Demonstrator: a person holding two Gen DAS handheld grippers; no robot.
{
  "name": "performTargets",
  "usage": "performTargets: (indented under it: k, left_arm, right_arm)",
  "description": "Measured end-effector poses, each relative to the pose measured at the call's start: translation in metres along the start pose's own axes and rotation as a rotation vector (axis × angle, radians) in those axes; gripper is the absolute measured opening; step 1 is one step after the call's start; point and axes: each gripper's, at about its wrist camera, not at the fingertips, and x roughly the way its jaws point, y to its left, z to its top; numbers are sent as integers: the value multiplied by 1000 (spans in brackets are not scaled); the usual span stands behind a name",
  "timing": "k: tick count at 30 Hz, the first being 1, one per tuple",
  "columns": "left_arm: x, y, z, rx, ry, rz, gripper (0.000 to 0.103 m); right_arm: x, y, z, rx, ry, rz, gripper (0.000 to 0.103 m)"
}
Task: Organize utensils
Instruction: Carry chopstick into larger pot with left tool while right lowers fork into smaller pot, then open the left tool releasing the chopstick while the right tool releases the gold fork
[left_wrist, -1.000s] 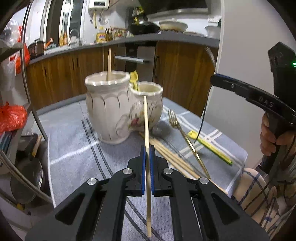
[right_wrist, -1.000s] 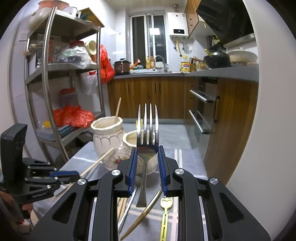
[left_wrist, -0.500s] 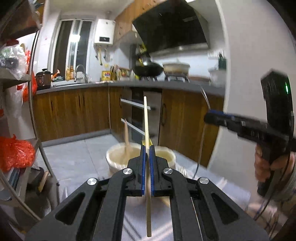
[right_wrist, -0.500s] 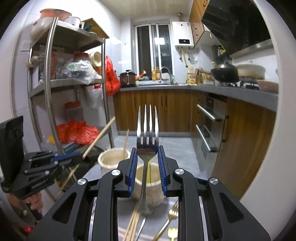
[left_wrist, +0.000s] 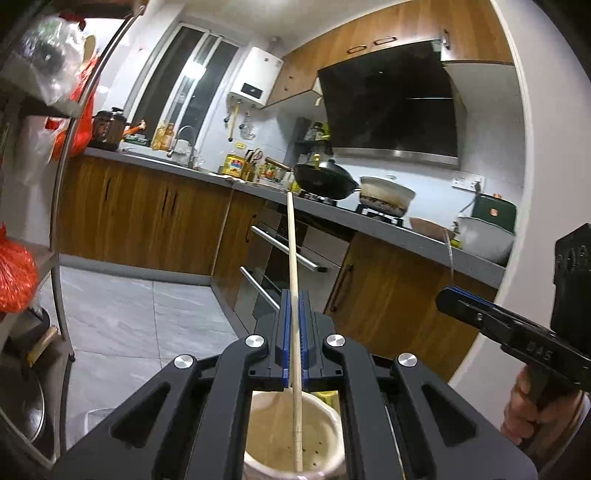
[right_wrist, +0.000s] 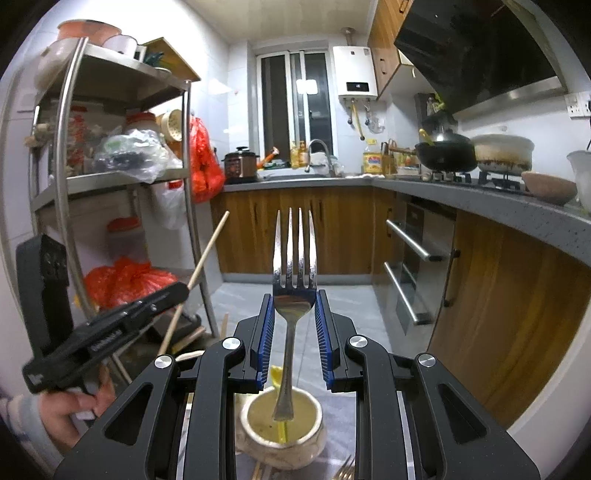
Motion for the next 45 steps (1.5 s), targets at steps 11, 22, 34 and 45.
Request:
performTargets:
  k: [11, 22, 34, 45]
  left_arm:
    - [10, -6, -29, 58, 7, 43, 4]
    - [-5, -19, -52, 158, 143, 107, 4]
    - [-10, -19, -46, 173, 175, 139, 4]
    - [-19, -27, -40, 195, 179, 126, 5]
  right_arm:
    - [36, -10, -34, 31, 102, -6, 23]
    - [55, -19, -59, 83, 188, -8, 23]
    - [64, -19, -61, 91, 210, -28, 24]
    - [52, -26, -60, 116, 180, -40, 45]
